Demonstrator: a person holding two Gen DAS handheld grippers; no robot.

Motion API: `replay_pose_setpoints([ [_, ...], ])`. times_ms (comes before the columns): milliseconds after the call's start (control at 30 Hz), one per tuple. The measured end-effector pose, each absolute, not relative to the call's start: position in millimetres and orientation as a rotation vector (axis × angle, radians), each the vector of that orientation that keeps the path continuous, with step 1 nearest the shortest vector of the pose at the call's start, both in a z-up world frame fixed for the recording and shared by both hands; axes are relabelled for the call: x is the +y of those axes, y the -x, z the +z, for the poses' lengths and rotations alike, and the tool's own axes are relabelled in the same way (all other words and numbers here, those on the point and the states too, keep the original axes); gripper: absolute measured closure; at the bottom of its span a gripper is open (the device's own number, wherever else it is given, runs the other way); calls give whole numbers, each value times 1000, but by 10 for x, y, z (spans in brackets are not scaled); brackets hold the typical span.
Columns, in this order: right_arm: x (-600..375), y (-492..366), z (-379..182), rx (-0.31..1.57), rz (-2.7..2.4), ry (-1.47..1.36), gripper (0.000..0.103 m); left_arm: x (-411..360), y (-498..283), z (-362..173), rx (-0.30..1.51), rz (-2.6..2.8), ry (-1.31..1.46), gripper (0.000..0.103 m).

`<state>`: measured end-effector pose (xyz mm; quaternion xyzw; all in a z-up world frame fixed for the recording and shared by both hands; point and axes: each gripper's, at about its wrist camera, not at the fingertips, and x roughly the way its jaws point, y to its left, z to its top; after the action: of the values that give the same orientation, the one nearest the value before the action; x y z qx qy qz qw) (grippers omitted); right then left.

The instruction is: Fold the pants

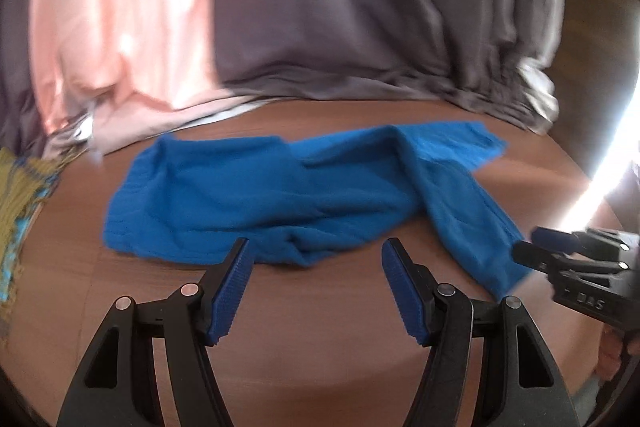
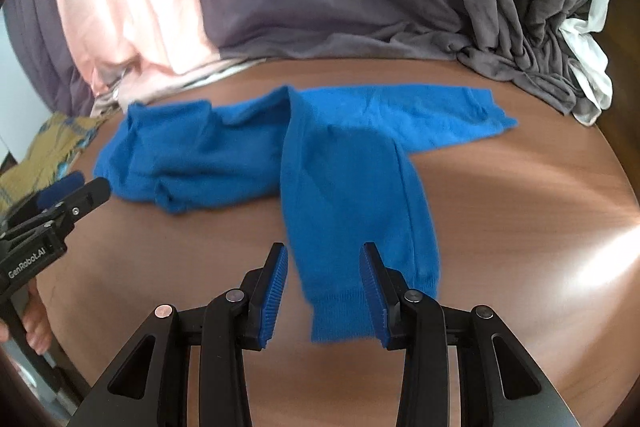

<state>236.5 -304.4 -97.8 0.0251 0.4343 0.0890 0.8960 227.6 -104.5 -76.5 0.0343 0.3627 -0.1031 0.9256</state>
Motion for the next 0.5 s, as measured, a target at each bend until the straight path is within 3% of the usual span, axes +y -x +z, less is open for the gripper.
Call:
replay_pose_setpoints([
  [167,-3096,-2115,-985,884,112,-61,65,-1336,-2113,-858,758,-378,-85,37],
  [500,-3556,-1958,-1105,898,60,-111,65,-1973,-2075,-1093,879,-502,-26,52],
])
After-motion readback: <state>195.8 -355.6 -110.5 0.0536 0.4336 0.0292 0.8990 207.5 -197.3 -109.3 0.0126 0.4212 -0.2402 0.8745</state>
